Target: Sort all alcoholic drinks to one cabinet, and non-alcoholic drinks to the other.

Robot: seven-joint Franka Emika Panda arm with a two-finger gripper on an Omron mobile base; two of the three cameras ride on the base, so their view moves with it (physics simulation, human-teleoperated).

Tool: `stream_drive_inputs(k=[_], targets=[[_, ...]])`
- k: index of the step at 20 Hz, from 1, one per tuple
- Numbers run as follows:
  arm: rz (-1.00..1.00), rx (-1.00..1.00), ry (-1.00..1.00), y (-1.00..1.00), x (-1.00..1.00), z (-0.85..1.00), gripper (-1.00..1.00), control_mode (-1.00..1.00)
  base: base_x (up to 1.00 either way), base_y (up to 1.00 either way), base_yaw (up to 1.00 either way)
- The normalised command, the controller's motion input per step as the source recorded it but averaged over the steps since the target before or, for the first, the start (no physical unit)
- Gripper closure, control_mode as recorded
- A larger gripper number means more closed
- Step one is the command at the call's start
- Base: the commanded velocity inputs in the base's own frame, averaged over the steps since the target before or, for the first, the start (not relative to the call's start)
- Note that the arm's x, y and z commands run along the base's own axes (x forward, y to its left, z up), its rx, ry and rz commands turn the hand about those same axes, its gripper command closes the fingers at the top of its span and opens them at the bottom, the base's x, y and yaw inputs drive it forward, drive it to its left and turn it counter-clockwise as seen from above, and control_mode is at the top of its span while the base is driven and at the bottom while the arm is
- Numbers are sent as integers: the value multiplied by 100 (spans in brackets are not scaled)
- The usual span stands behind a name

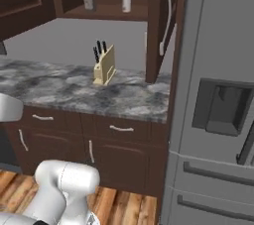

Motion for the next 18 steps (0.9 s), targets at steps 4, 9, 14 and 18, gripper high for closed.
stream_drive_inputs(k=[4,9,14,18], targets=[[0,0,0,0,0,0,100,100,-94,52,0],[0,0,0,0,0,0,100,100,-47,89,0],[0,0,0,0,0,0,100,100,-13,100,-1],[0,0,0,0,0,0,100,100,-3,100,-4]])
